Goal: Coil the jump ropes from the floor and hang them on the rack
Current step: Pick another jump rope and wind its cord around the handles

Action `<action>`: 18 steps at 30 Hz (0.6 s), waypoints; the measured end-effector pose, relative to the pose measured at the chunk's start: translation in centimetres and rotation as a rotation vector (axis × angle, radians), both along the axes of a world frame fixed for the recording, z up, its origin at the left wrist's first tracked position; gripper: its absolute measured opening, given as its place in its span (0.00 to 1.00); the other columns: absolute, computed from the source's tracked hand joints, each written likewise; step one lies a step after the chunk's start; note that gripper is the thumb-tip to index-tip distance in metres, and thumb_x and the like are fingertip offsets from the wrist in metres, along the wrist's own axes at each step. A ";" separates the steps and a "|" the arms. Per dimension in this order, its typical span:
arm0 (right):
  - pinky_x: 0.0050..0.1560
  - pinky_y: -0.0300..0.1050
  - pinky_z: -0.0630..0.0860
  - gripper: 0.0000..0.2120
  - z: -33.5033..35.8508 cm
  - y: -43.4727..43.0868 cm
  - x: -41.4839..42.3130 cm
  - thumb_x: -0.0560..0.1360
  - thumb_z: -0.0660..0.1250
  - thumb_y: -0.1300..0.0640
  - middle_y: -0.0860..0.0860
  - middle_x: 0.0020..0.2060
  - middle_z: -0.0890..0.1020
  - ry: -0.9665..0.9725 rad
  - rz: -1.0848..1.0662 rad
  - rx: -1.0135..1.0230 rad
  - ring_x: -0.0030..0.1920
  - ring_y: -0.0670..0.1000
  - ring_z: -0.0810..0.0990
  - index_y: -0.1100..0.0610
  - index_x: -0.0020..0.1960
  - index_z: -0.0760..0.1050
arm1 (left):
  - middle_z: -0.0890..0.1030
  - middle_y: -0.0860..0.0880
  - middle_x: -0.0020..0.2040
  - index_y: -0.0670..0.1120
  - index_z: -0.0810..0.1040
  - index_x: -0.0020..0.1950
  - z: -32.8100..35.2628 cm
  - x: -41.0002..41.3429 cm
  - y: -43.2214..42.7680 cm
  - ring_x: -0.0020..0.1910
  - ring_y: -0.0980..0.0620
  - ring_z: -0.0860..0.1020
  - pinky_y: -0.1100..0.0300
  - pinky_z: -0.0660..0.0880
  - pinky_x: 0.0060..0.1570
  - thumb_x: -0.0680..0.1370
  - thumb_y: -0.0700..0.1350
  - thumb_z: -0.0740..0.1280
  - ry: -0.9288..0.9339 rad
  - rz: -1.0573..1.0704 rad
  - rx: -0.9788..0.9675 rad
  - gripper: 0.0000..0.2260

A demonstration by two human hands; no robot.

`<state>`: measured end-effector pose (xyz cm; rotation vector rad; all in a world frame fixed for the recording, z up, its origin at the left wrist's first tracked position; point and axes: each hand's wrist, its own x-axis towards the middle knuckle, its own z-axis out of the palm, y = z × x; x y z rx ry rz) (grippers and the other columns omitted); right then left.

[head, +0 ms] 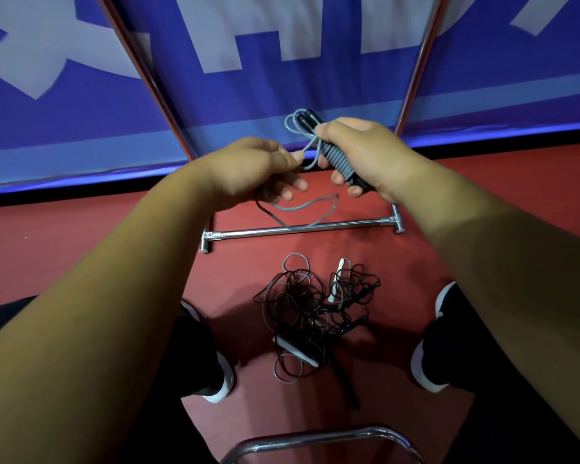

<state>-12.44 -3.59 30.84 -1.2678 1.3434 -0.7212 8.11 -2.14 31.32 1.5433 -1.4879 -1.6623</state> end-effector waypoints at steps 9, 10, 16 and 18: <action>0.28 0.40 0.67 0.10 -0.4 0.0 -0.2 0.82 0.69 0.44 0.50 0.40 0.84 -0.036 0.012 -0.048 0.32 0.51 0.76 0.50 0.55 0.81 | 0.75 0.47 0.34 0.44 0.87 0.49 0.5 -0.2 0.4 0.28 0.51 0.64 0.55 0.57 0.33 0.85 0.57 0.63 -0.026 -0.114 -0.014 0.20; 0.28 0.40 0.67 0.10 -0.4 0.0 -0.2 0.82 0.69 0.44 0.50 0.39 0.84 -0.041 0.010 -0.049 0.32 0.51 0.77 0.50 0.55 0.81 | 0.78 0.46 0.35 0.43 0.86 0.53 0.3 -0.1 0.4 0.30 0.50 0.71 0.57 0.65 0.33 0.86 0.54 0.62 -0.027 -0.120 -0.023 0.19; 0.28 0.41 0.69 0.13 -0.9 -0.1 -0.3 0.79 0.71 0.41 0.53 0.40 0.85 -0.074 0.002 -0.060 0.34 0.54 0.77 0.51 0.53 0.83 | 0.83 0.45 0.44 0.43 0.77 0.57 0.3 -1.4 1.2 0.48 0.45 0.87 0.51 0.81 0.56 0.87 0.47 0.58 0.197 -0.112 0.134 0.10; 0.28 0.41 0.69 0.12 -0.9 -0.1 -0.3 0.78 0.71 0.41 0.53 0.40 0.85 -0.063 0.007 -0.070 0.34 0.54 0.78 0.49 0.52 0.83 | 0.80 0.46 0.43 0.45 0.78 0.59 0.4 -1.8 1.2 0.40 0.49 0.85 0.53 0.83 0.50 0.86 0.53 0.61 0.186 -0.075 0.180 0.13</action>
